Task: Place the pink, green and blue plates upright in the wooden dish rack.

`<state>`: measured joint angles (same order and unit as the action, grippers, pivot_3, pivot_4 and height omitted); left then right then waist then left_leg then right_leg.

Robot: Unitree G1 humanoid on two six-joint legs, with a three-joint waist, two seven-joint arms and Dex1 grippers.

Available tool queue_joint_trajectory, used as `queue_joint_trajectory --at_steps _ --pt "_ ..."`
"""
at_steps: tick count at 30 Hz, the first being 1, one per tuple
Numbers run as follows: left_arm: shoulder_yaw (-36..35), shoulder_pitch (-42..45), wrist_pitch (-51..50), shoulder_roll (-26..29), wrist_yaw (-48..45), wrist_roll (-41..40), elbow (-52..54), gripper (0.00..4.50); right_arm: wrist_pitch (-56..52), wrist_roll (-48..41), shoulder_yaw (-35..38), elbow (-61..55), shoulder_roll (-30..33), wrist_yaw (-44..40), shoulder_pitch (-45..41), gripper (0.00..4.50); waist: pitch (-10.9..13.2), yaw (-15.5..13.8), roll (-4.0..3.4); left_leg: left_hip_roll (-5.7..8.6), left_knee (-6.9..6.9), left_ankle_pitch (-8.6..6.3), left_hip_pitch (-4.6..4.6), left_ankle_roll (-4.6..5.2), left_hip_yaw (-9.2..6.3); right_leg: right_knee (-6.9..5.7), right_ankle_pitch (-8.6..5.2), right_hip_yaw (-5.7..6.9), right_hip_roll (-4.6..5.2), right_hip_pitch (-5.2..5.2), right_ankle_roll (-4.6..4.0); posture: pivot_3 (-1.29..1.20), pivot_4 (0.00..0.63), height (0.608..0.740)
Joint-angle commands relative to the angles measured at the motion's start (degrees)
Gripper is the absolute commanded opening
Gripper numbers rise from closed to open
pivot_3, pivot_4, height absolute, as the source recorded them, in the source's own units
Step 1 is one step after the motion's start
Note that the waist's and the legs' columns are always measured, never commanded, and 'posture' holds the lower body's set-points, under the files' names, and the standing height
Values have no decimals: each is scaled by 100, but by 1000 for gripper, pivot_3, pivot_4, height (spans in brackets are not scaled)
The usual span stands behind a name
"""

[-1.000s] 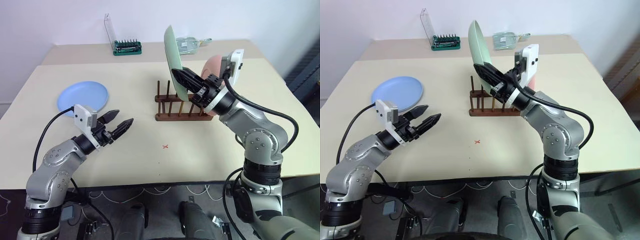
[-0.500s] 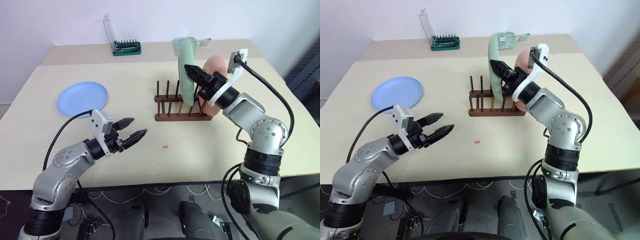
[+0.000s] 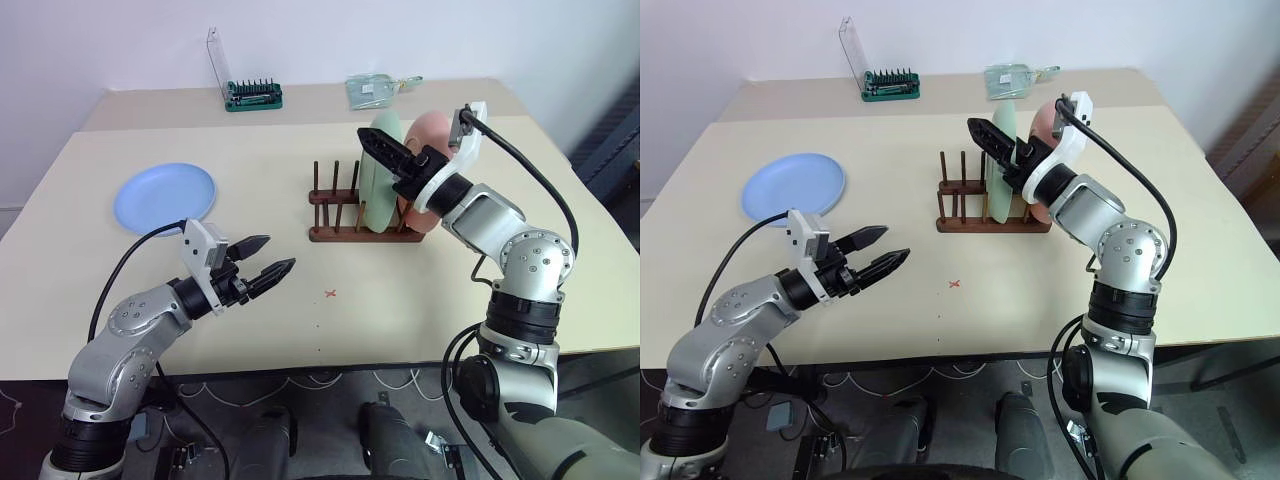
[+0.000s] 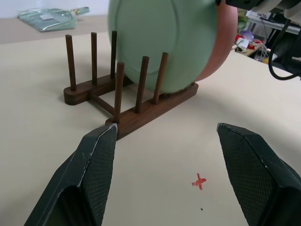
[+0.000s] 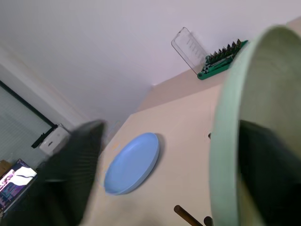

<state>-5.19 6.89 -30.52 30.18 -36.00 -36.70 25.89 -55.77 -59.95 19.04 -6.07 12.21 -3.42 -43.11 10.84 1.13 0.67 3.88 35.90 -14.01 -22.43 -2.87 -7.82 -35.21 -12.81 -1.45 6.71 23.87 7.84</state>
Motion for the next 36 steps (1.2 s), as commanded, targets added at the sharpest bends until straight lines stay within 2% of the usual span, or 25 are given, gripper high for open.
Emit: queue_joint_trajectory --at_steps 1,7,10,15,20,23,24,26,27,29,31,33,36 --pt "-31 23 67 -6 -3 8 194 3504 149 110 -103 -387 212 -98 -162 4453 0 -2 0 0 0 0 0 0 0 0 0 0 0 0 0 0 150 740" --pt "-104 57 79 -6 -17 -24 114 3504 245 680 -578 -673 801 -421 -346 4453 1 2 -1 0 1 0 -1 0 1 1 0 0 0 0 0 0 150 740" --pt "-193 78 37 -38 30 -99 65 3504 215 688 -559 -657 888 -453 -472 4453 1 0 0 -1 0 0 -1 0 1 2 -1 0 0 0 0 0 150 740" --pt "-437 66 11 -83 100 -209 -62 3504 870 1827 -1132 -752 1599 -986 -566 4453 1 -15 0 0 1 -1 -3 1 2 4 -1 0 0 0 0 0 150 740" --pt "-636 110 27 -69 108 -258 -160 3504 1043 2149 -1355 -738 1759 -1420 -656 4453 1 -2 1 -3 1 -1 -3 1 3 5 -1 1 0 0 1 0 150 740" --pt "-1148 344 124 -311 665 -287 -627 4337 1864 2943 -1954 -950 1950 -1949 -665 4500 2 -11 0 -2 1 -1 -3 1 4 6 -1 1 0 0 1 0 150 740" --pt "-1220 400 146 -348 760 -264 -720 4426 2002 3068 -2035 -956 1951 -2046 -668 4500 2 -5 1 -3 2 -1 -3 1 3 5 0 1 -1 2 2 0 150 740" --pt "-1632 915 243 -424 1930 325 -1598 4426 2536 3593 -2614 -1103 1973 -2458 -781 4500 3 -4 -1 -4 1 -1 -3 1 4 5 0 1 -2 3 3 0 150 740" --pt "-1958 1176 203 -497 2482 343 -1999 4426 2822 3944 -2915 -1092 1966 -2573 -878 4500 2 -1 3 -3 1 0 -3 0 4 4 0 1 -2 5 3 0 150 740" --pt "-2348 1523 235 -586 3185 429 -2474 4426 3215 4361 -3192 -937 1843 -2669 -1011 4500 1 19 6 -4 3 0 -2 0 3 2 1 2 -3 8 5 0 150 740" --pt "-2647 1826 -72 -442 4077 775 -3169 4426 3489 4618 -3428 -760 1664 -2788 -1057 4500 -1 9 10 -4 2 0 -3 0 3 2 1 2 -3 10 6 0 150 740" --pt "-2888 2019 -290 -404 4548 809 -3565 4426 3692 4840 -3557 -665 1584 -2910 -1036 4500 -4 -3 21 -3 2 0 -3 -1 1 2 1 2 -2 10 6 0 150 740" --pt "-3016 2286 -444 -406 4565 662 -3947 4426 3877 5038 -3586 -596 1488 -3031 -975 4500 2 -54 35 5 4 0 -11 -1 0 4 2 2 4 13 7 0 150 740"
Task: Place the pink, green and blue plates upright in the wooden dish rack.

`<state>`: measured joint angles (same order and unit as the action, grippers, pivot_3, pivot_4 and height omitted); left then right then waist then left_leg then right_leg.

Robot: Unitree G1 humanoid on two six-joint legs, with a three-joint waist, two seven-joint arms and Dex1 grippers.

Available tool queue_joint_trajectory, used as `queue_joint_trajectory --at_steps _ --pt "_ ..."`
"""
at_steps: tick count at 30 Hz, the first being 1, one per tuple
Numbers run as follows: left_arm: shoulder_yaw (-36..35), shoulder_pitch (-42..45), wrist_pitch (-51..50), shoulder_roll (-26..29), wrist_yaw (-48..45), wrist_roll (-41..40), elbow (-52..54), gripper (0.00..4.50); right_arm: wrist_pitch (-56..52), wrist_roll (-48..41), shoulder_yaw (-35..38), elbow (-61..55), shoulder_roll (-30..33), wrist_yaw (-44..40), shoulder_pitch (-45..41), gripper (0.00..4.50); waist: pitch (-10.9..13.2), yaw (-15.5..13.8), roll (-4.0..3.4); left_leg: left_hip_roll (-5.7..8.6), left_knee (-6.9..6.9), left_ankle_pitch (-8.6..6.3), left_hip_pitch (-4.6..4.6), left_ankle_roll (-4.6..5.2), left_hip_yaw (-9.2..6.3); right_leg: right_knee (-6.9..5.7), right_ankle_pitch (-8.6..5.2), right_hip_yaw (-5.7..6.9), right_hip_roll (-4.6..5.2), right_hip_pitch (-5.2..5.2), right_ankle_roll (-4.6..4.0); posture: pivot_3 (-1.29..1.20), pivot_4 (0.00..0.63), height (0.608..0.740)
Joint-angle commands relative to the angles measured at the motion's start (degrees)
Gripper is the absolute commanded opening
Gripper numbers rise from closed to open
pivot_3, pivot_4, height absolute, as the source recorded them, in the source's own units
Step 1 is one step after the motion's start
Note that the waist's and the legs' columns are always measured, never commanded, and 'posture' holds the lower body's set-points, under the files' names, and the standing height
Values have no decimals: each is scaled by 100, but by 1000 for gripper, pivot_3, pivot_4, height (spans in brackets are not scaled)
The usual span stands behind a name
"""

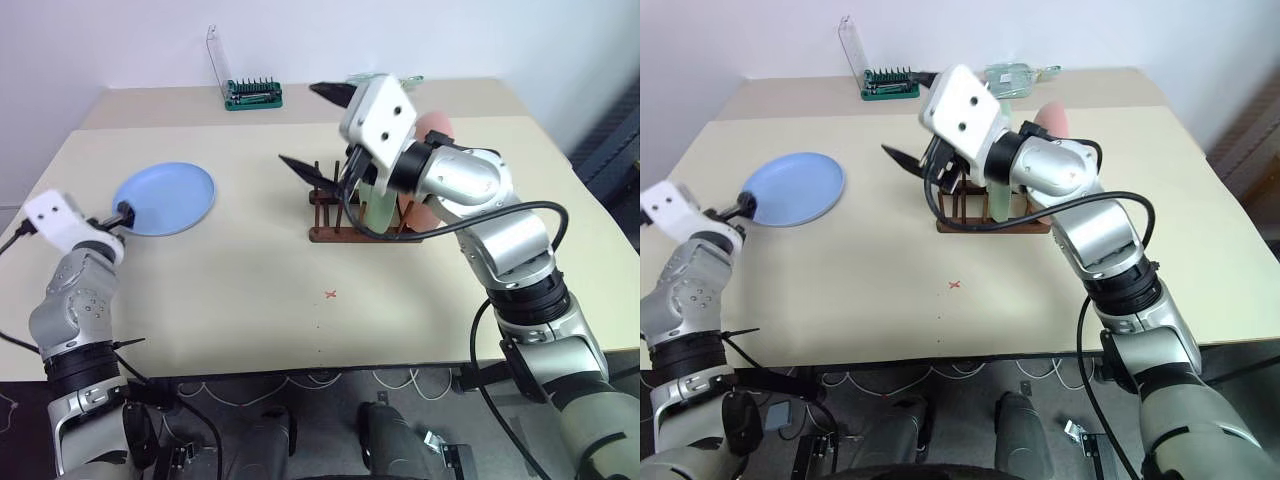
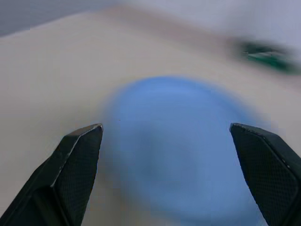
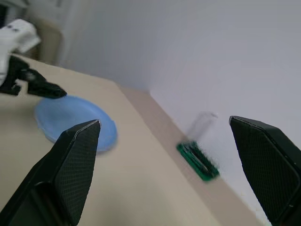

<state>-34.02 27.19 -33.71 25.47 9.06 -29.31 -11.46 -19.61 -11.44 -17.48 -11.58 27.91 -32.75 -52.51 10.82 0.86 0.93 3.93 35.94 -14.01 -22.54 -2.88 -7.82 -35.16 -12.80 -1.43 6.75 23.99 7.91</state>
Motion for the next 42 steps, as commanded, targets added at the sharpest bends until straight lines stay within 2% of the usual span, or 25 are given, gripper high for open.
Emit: queue_joint_trajectory --at_steps 1,6,10,11,14,20,24,30,33,42 --pt "-76 357 -164 114 -34 -52 -397 4426 290 206 76 -29 -125 -136 -8 4500 2 -47 12 1 4 1 -8 -1 -4 -1 0 1 0 4 0 0 150 740" --pt "-19 994 -227 136 -289 -45 -1521 4426 336 333 139 6 -285 -264 69 4500 -1 -30 17 6 8 3 -13 -6 -15 -5 2 10 1 3 -1 0 150 740" --pt "40 1195 -43 165 -503 35 -1852 4426 346 452 169 3 -325 -298 128 4500 -2 46 19 4 0 6 -6 -10 -12 -8 2 8 1 7 -1 0 150 740" --pt "62 1230 3 164 -522 67 -1888 4200 317 479 185 -35 -319 -291 173 4500 -2 48 19 2 -3 9 -5 -16 -11 -10 2 8 0 11 -1 0 150 740" --pt "64 1267 118 131 -520 90 -1912 3170 262 562 225 -114 -300 -279 268 4500 -2 46 19 1 -5 16 -7 -28 -10 -19 2 7 0 20 -1 0 150 740" --pt "102 1254 508 14 -539 116 -1502 23 266 747 213 -122 -277 -294 338 4500 -4 11 22 2 -3 15 -10 -27 -10 -18 2 7 1 20 -1 0 150 740" --pt "403 1261 1083 -141 -763 173 -262 23 553 1099 61 -31 -208 -320 330 4500 -3 4 24 3 -1 16 -15 -28 -10 -17 3 7 2 21 -2 0 150 740" --pt "869 1187 789 -353 -670 71 1492 23 1795 2184 -379 403 -8 -238 376 4500 -2 18 25 3 2 21 -28 -37 -7 -16 3 6 2 33 -2 0 150 740" --pt "1213 1160 292 -495 -539 -32 2356 23 2417 2791 -613 696 50 -86 392 4500 -2 15 26 2 2 21 -27 -37 -7 -17 3 6 2 32 -2 0 150 740" --pt "1414 1227 -705 -825 -302 -576 3411 23 3102 3393 -669 1037 -263 128 309 4500 -2 19 26 2 5 24 -26 -42 -7 -18 3 5 -1 31 -2 0 150 740"
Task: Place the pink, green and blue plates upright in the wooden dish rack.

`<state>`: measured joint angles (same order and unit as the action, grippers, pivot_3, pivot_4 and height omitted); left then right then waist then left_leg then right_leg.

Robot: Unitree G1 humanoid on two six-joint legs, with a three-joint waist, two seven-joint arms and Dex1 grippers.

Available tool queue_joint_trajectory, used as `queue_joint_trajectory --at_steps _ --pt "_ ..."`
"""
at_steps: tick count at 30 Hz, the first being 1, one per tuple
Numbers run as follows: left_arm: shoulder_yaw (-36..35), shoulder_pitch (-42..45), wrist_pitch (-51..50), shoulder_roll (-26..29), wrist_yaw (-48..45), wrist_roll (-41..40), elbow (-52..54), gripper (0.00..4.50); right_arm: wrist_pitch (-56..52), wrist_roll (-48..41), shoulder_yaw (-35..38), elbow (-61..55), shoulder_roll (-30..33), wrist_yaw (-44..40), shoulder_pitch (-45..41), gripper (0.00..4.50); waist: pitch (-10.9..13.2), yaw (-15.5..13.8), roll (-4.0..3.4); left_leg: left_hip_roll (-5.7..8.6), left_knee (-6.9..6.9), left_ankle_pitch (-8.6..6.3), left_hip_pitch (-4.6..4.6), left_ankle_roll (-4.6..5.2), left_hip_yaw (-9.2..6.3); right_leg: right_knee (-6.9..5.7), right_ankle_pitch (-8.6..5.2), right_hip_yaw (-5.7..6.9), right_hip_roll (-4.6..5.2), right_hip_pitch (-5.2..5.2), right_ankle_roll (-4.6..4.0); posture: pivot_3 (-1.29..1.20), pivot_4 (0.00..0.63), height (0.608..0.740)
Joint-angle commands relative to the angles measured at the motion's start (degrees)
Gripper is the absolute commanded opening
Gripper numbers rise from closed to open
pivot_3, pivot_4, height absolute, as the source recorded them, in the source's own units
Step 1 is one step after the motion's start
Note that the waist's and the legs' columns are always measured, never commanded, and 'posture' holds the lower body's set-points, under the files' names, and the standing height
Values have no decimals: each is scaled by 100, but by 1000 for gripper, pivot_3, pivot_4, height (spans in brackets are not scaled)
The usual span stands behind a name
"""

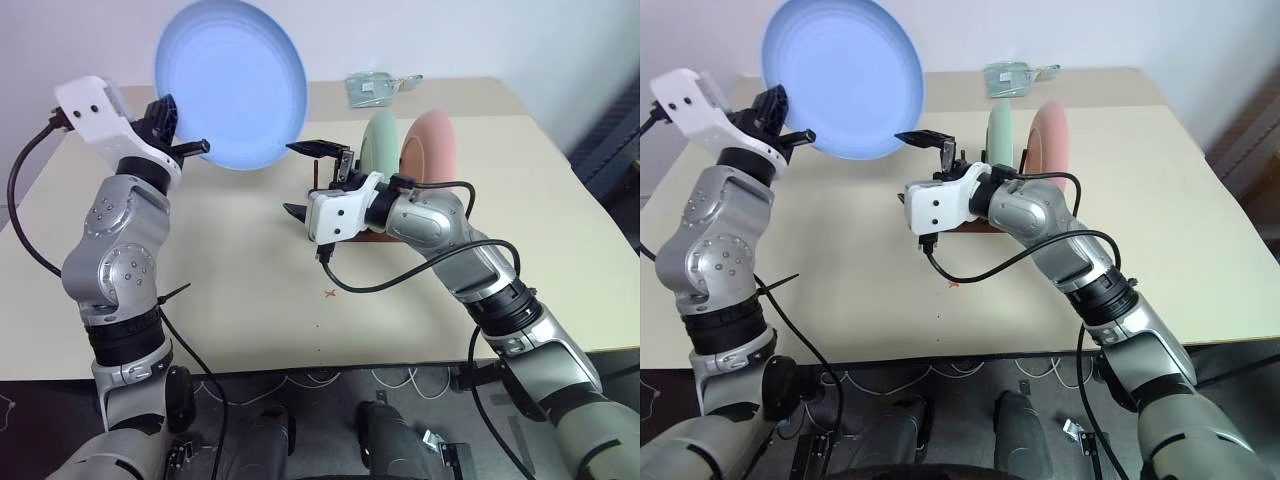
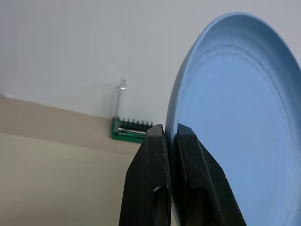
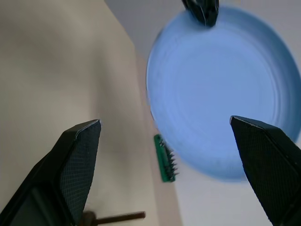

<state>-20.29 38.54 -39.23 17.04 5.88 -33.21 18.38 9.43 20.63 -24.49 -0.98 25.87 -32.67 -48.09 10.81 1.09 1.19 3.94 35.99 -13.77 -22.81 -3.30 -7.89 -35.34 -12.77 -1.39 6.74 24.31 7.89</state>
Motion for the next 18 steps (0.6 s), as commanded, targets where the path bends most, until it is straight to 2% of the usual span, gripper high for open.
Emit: queue_joint_trajectory --at_steps 1,11,14,18 --pt "74 64 -242 19 -6 -230 503 23 236 246 42 22 -79 131 -150 4500 0 -7 0 0 1 0 0 0 1 0 0 0 0 -1 0 0 150 740" --pt "88 -176 -665 -49 -295 -1013 1111 23 399 735 64 456 -246 229 -234 4500 0 4 0 0 0 2 2 -3 1 -1 0 -2 -1 -1 -1 0 150 740" --pt "96 -214 -709 -5 -276 -1054 1148 0 418 778 80 500 -275 202 -234 3617 0 -5 0 0 0 2 2 -3 1 0 0 -2 -1 -2 -1 0 150 740" --pt "80 -219 -691 -24 -248 -1125 1135 0 447 865 98 518 -273 237 -231 1716 0 -9 0 0 1 2 2 -3 1 0 0 -2 -1 -2 -1 0 150 740"
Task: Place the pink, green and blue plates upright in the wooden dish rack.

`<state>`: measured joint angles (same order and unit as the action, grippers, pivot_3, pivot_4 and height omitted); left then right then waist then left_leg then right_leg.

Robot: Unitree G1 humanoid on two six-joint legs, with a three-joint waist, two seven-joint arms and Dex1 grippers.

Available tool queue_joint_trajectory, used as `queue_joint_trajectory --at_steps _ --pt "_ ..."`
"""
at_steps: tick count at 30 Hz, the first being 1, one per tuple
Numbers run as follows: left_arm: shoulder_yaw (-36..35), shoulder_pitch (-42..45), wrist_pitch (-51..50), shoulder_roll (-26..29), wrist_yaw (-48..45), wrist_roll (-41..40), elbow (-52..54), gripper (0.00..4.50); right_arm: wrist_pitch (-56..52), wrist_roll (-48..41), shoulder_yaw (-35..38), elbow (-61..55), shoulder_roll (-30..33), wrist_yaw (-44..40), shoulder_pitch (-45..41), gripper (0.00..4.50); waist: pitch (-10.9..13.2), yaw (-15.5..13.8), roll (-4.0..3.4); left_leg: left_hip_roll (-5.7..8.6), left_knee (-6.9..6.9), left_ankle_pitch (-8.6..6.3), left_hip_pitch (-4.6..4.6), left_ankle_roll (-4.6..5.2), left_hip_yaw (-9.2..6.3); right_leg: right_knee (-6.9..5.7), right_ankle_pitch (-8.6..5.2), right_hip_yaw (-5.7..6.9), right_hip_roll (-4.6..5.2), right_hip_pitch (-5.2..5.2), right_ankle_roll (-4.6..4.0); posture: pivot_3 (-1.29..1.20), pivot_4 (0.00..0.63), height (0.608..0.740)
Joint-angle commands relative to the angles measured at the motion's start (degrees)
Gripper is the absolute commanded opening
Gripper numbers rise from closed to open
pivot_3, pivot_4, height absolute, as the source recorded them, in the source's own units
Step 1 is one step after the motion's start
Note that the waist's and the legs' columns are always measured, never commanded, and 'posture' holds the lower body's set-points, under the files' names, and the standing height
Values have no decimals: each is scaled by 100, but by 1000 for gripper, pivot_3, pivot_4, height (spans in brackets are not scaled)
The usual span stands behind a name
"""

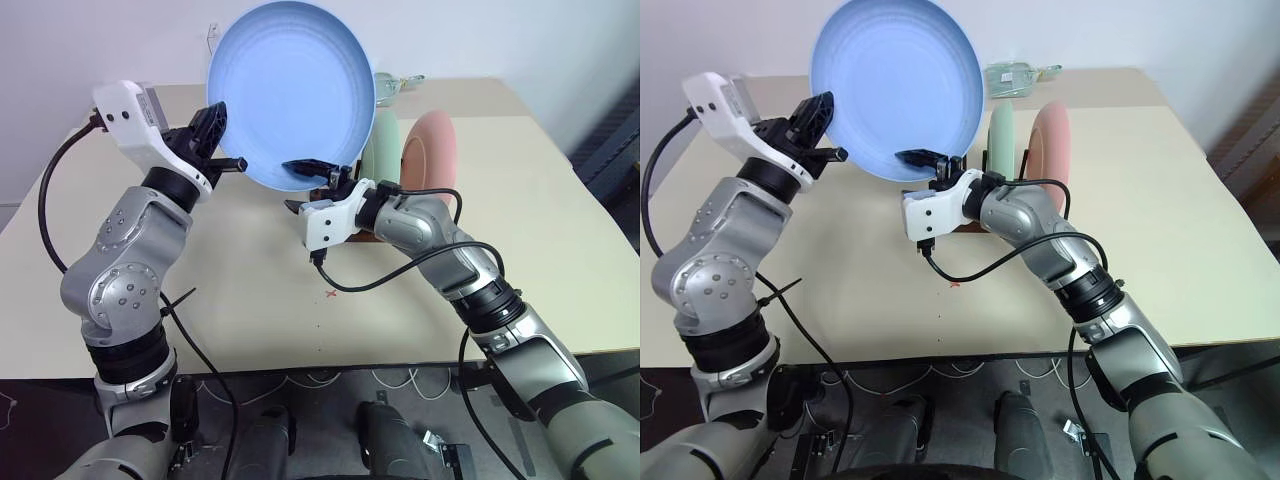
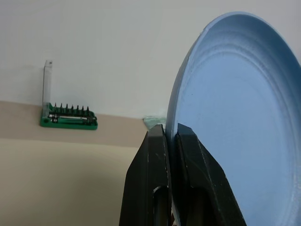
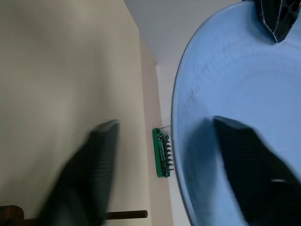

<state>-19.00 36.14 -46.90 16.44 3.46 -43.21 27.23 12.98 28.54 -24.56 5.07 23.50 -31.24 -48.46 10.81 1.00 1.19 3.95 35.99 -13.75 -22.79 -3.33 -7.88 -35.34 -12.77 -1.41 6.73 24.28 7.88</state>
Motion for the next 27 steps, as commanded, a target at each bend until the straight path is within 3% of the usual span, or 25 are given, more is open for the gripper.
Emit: queue_joint_trajectory --at_steps 1,3,7,11,15,19,23,27 --pt "-59 12 113 20 -20 -139 236 0 121 134 95 -80 -21 121 -206 1156 0 1 0 0 0 0 0 0 0 0 0 0 0 0 0 0 150 740" --pt "-72 -1 153 10 -40 -153 219 0 157 203 84 -69 -15 148 -221 117 0 11 0 0 0 0 0 0 0 0 0 0 0 0 0 0 150 740" --pt "-437 16 753 -340 -75 -458 239 1476 234 258 119 -74 -66 258 -221 0 0 -2 0 0 0 0 2 -1 1 1 0 -2 -1 -2 0 0 150 740" --pt "-969 212 1250 -441 425 -482 -129 3533 315 250 122 -72 -116 273 -223 0 0 -4 0 0 1 1 1 -2 1 4 0 -1 -1 -4 -1 0 150 740" --pt "-1341 190 1583 -142 417 -441 -420 3533 373 195 150 -67 -176 287 -227 0 0 12 0 -1 -2 1 7 -2 3 3 1 -3 -2 -5 -2 0 150 740" --pt "-1729 -75 1858 632 23 -147 -1012 3533 365 -114 287 -91 -337 261 -259 0 0 29 0 -2 -3 1 9 -3 5 1 1 -3 -2 -5 -2 0 150 740" --pt "-1363 -999 2056 1379 -686 645 -1398 3533 -222 -1039 583 -390 -784 -26 -207 0 1 35 -2 -2 -7 1 12 -2 7 0 1 -6 -2 -6 -2 0 150 740" --pt "-769 -1899 2324 1621 -1550 1085 -1294 3533 -1187 -2071 960 -865 -1261 -269 -103 0 0 2 0 -3 -6 -6 11 11 3 -1 1 -5 -4 -7 -3 0 150 740"
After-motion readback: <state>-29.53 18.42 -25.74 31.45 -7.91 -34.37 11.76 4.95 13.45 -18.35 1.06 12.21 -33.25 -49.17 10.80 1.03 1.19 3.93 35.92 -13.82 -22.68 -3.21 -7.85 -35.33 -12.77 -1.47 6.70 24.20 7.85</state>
